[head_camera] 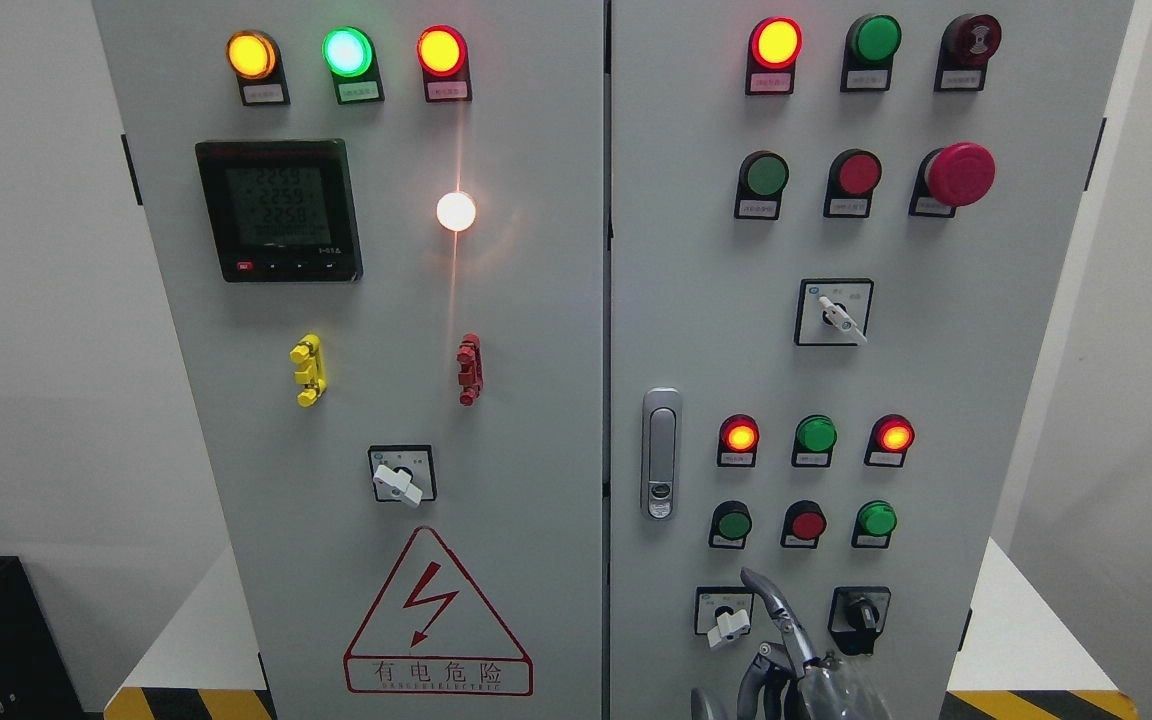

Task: Release door handle

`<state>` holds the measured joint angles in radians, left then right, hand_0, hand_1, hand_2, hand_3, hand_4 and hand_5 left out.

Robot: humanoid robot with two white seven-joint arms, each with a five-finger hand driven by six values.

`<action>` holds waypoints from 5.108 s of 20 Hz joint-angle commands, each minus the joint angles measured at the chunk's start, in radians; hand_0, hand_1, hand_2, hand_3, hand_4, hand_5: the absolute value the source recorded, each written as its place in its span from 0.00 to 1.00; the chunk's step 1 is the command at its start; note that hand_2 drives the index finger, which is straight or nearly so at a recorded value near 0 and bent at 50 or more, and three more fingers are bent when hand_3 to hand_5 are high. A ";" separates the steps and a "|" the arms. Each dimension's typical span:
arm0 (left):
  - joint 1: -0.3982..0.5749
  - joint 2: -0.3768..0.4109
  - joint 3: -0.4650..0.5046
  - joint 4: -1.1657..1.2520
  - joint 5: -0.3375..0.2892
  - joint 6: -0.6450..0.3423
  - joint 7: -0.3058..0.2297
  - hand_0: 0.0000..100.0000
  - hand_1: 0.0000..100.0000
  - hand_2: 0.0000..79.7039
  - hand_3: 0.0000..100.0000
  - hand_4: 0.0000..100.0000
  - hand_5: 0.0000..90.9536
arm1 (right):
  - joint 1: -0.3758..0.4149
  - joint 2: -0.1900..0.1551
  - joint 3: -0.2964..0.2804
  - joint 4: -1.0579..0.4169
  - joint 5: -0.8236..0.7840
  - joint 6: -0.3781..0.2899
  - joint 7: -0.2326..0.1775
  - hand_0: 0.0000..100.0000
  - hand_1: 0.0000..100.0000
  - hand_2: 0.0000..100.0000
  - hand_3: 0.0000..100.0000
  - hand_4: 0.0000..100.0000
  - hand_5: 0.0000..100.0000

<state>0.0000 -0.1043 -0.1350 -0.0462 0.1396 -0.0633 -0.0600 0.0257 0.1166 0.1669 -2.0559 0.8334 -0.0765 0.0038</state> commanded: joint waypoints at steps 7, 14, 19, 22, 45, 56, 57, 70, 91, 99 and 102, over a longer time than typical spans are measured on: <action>-0.034 0.000 0.000 0.000 0.000 0.000 0.000 0.12 0.56 0.00 0.00 0.00 0.00 | -0.099 0.012 0.095 0.112 0.302 0.073 -0.100 0.50 0.29 0.00 0.95 1.00 1.00; -0.034 0.000 0.000 0.000 0.000 0.000 0.000 0.12 0.56 0.00 0.00 0.00 0.00 | -0.150 0.012 0.121 0.146 0.378 0.135 -0.122 0.50 0.29 0.00 0.95 1.00 1.00; -0.034 0.000 0.000 0.000 0.000 0.000 0.000 0.12 0.56 0.00 0.00 0.00 0.00 | -0.153 0.012 0.123 0.160 0.435 0.138 -0.122 0.50 0.29 0.00 0.95 1.00 1.00; -0.034 0.000 0.000 -0.001 0.000 0.000 0.000 0.12 0.56 0.00 0.00 0.00 0.00 | -0.153 0.012 0.125 0.172 0.503 0.135 -0.122 0.50 0.29 0.00 0.95 1.00 1.00; -0.034 0.000 0.000 0.000 0.000 0.000 0.000 0.12 0.56 0.00 0.00 0.00 0.00 | -0.276 0.018 0.169 0.309 0.651 0.230 -0.153 0.49 0.28 0.00 0.96 1.00 1.00; -0.034 0.000 0.000 -0.001 0.000 0.000 0.000 0.12 0.56 0.00 0.00 0.00 0.00 | -0.293 0.018 0.164 0.332 0.676 0.248 -0.145 0.49 0.28 0.00 0.97 1.00 1.00; -0.034 0.000 0.000 -0.001 0.000 0.000 0.000 0.12 0.56 0.00 0.00 0.00 0.00 | -0.296 0.018 0.166 0.333 0.676 0.248 -0.145 0.49 0.28 0.00 0.97 1.00 1.00; -0.034 0.000 0.000 0.000 0.000 0.000 0.000 0.12 0.56 0.00 0.00 0.00 0.00 | -0.308 0.018 0.155 0.344 0.678 0.258 -0.143 0.49 0.28 0.00 0.97 1.00 1.00; -0.034 0.000 0.000 0.000 0.000 0.000 0.000 0.12 0.56 0.00 0.00 0.00 0.00 | -0.310 0.018 0.154 0.342 0.676 0.274 -0.140 0.50 0.28 0.00 0.97 1.00 1.00; -0.032 0.000 0.000 0.000 0.000 0.000 0.000 0.12 0.56 0.00 0.00 0.00 0.00 | -0.308 0.020 0.157 0.342 0.676 0.274 -0.139 0.50 0.28 0.00 0.98 1.00 1.00; -0.034 0.000 0.000 0.000 0.000 0.000 0.000 0.12 0.56 0.00 0.00 0.00 0.00 | -0.306 0.020 0.158 0.342 0.676 0.274 -0.139 0.50 0.28 0.00 0.98 1.00 1.00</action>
<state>0.0000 -0.1043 -0.1350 -0.0462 0.1396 -0.0632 -0.0600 -0.2837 0.1355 0.3231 -1.7146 1.5095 0.1984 -0.1358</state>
